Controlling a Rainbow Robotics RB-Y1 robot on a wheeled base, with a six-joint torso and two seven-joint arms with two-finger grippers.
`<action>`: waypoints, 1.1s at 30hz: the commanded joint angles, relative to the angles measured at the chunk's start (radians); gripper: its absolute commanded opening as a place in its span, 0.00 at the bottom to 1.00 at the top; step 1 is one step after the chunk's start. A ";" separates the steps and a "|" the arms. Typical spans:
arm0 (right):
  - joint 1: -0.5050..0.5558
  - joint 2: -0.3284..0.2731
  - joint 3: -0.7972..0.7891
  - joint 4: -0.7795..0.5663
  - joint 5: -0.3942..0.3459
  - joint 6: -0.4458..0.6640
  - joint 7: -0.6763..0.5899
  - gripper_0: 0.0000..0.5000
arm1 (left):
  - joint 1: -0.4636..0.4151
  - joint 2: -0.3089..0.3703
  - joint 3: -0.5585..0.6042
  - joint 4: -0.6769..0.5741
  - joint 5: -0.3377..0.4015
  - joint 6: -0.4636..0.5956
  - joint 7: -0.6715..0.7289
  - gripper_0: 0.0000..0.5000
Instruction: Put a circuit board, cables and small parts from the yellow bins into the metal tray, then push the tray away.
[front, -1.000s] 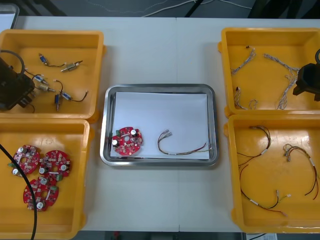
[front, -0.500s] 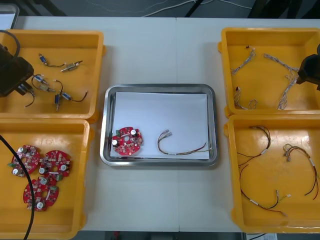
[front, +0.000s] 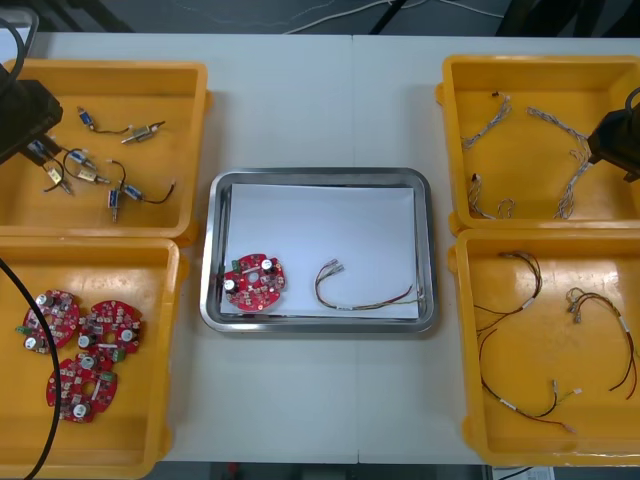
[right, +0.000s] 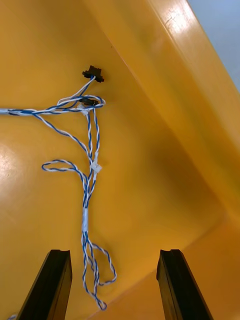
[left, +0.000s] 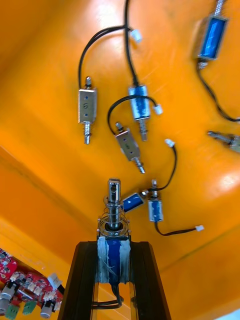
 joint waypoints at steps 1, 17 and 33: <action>-0.078 0.027 0.047 0.050 0.041 -0.044 -0.023 1.00 | -0.043 0.043 -0.027 -0.105 0.011 0.011 -0.038 0.00; -0.086 0.092 0.046 0.147 0.067 -0.133 -0.040 1.00 | 0.049 0.040 -0.172 -0.400 0.074 0.011 -0.021 0.00; -0.140 0.098 0.038 0.273 0.039 -0.167 -0.014 1.00 | 0.126 0.009 -0.370 -0.594 0.183 0.011 0.048 0.00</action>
